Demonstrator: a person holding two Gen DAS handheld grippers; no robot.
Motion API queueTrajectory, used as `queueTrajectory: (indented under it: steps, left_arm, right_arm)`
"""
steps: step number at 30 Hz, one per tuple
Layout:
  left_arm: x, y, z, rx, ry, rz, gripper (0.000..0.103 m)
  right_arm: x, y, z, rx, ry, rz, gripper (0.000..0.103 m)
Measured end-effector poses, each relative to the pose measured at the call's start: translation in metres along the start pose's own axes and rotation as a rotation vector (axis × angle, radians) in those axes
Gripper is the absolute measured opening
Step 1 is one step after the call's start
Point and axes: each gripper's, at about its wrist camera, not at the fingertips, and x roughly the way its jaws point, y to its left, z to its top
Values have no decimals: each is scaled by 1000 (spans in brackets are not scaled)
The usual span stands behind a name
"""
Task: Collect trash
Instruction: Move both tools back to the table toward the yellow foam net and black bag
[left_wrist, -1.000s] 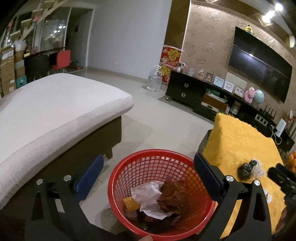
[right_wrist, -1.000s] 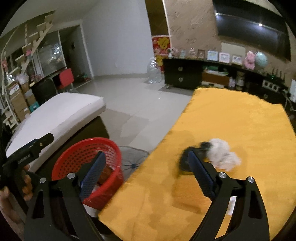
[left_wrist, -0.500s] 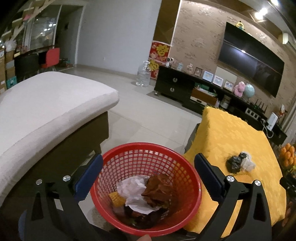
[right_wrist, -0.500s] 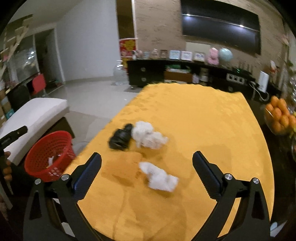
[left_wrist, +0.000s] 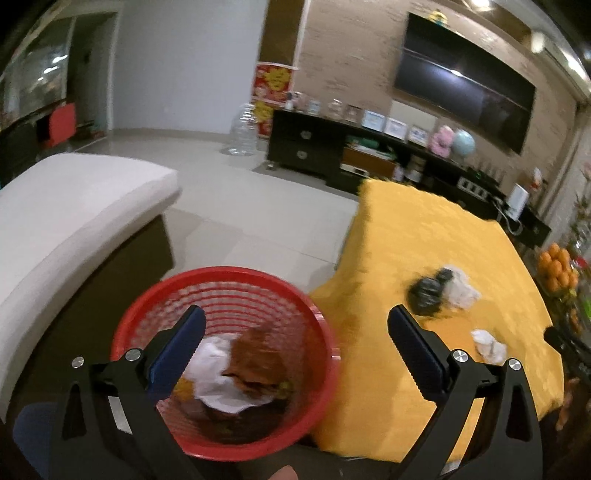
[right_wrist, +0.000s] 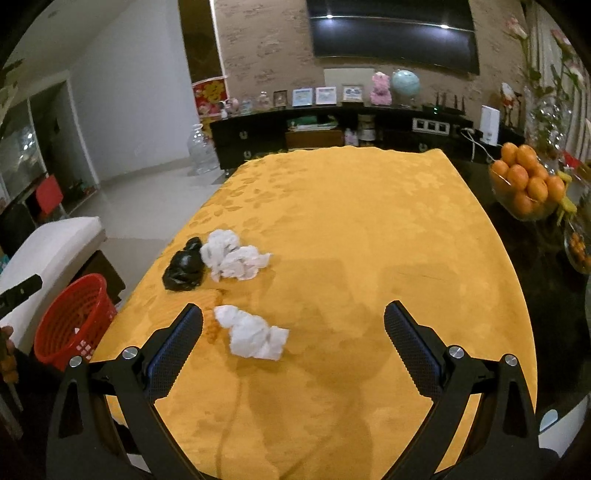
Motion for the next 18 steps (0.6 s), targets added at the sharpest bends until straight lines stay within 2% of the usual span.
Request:
queueTrajectory:
  steps: [9,14,18]
  left_arm:
    - [29,-86,-10,209,72,-106,95]
    - [50,-124,-20,289,129,-161,95]
    - [71,-142,-24,310,176,-175,95]
  right_arm:
    - [2,-20,0,60,14,2,96]
    - [3,-28,-1,91,27,5,96]
    - [5,-33,-1,107,36,14,96]
